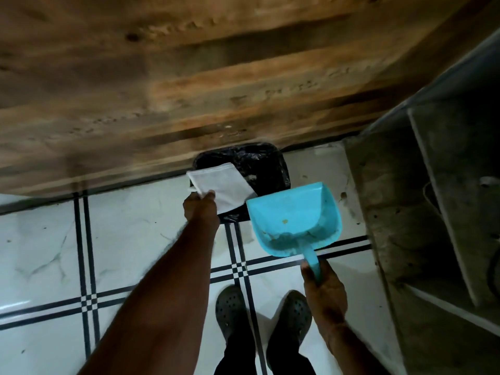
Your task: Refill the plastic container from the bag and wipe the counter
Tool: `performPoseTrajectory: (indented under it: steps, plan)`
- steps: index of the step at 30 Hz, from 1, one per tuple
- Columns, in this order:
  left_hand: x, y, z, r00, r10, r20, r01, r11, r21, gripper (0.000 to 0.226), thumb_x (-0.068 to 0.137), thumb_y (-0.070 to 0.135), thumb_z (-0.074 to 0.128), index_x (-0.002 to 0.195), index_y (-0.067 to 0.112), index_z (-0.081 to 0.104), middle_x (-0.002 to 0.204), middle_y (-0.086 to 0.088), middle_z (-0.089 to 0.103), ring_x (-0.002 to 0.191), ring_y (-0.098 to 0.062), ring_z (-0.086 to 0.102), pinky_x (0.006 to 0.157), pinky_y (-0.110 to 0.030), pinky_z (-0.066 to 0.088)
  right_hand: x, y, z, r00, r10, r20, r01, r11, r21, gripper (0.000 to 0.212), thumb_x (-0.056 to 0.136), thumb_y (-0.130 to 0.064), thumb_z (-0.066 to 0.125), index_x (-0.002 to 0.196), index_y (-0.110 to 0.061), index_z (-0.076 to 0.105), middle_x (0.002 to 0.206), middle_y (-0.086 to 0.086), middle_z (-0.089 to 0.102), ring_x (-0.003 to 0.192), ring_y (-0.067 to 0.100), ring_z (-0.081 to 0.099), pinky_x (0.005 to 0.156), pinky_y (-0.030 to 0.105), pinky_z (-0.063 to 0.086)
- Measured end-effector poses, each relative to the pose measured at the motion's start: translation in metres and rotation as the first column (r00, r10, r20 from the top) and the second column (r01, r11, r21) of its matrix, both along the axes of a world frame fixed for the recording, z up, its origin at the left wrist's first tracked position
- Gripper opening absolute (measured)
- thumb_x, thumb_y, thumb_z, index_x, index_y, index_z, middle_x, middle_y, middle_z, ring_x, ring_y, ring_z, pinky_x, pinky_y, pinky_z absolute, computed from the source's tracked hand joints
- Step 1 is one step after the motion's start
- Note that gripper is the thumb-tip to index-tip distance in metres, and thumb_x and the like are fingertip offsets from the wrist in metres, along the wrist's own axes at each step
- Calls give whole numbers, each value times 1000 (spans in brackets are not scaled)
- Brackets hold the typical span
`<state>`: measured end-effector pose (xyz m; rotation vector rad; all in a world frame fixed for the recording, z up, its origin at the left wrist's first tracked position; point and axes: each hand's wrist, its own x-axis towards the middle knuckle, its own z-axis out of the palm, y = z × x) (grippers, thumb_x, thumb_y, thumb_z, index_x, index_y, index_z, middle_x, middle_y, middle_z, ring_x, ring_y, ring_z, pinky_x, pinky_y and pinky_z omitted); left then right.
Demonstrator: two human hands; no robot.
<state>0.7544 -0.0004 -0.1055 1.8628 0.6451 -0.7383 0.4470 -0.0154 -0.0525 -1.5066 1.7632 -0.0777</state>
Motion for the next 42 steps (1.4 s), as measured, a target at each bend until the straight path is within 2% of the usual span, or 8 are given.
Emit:
performPoseTrajectory:
  steps: [4, 7, 11, 16, 20, 28, 32, 42]
  plan:
    - [4, -11, -39, 999, -23, -28, 22, 1000, -14, 20, 87, 14, 78, 100, 6, 66, 87, -14, 67, 66, -23, 59, 64, -30, 49, -6, -5, -31, 1000, 8, 29, -8, 1000, -24, 18, 89, -45, 70, 98, -30, 68, 79, -11, 66, 81, 20, 65, 75, 33, 51]
    - [3, -17, -44, 990, -52, -134, 43, 996, -72, 17, 91, 3, 70, 90, 13, 57, 74, -8, 61, 56, -18, 55, 51, -26, 44, -13, -8, -38, 1000, 16, 25, -15, 1000, -23, 21, 89, -46, 70, 98, -27, 69, 80, -9, 67, 81, 20, 64, 77, 36, 53]
    - [-3, -9, -6, 984, -122, -131, 118, 992, -40, 18, 90, 8, 73, 106, 11, 66, 93, -11, 74, 71, -19, 69, 51, -25, 49, -20, -6, -9, 998, -6, 70, 4, 1000, 23, 24, 89, -47, 71, 102, -27, 71, 86, -5, 72, 85, 21, 67, 79, 35, 54]
    - [-21, 4, 114, 907, -418, 56, 403, 899, 170, 30, 79, 34, 81, 105, 24, 69, 104, 0, 75, 93, -21, 72, 85, -35, 59, -12, 2, 88, 973, -92, 211, 70, 991, 109, 21, 85, -55, 68, 96, -37, 69, 81, -16, 70, 87, 17, 67, 81, 31, 50]
    - [-65, 22, 240, 726, -664, 179, 611, 742, 276, 37, 89, 36, 74, 119, 17, 66, 103, 2, 71, 94, -16, 65, 84, -26, 46, -28, 7, 172, 920, -226, 320, 156, 960, 231, 23, 82, -55, 73, 94, -35, 71, 84, -16, 71, 87, 15, 67, 84, 36, 56]
    - [-153, 30, 419, 325, -899, 293, 837, 418, 354, 47, 88, 48, 67, 128, 24, 61, 120, -4, 72, 114, -30, 66, 91, -40, 52, -86, 29, 349, 809, -403, 428, 255, 896, 363, 25, 97, -19, 67, 107, 3, 60, 72, 9, 56, 49, 8, 51, 44, 18, 43]
    - [-195, 21, 479, 58, -912, 405, 919, 207, 336, 49, 90, 39, 69, 133, 17, 59, 128, -8, 67, 120, -30, 61, 97, -40, 47, -124, 57, 414, 768, -478, 425, 349, 870, 348, 28, 101, -20, 60, 106, 7, 60, 70, 10, 57, 48, 9, 50, 43, 18, 41]
    - [-298, -37, 535, -343, -758, 554, 923, -162, 350, 54, 86, 46, 69, 131, 18, 60, 128, -7, 67, 119, -29, 62, 98, -42, 51, -213, 94, 456, 528, -693, 492, 623, 709, 330, 31, 101, -24, 59, 107, 6, 65, 69, 8, 59, 52, 10, 52, 48, 21, 43]
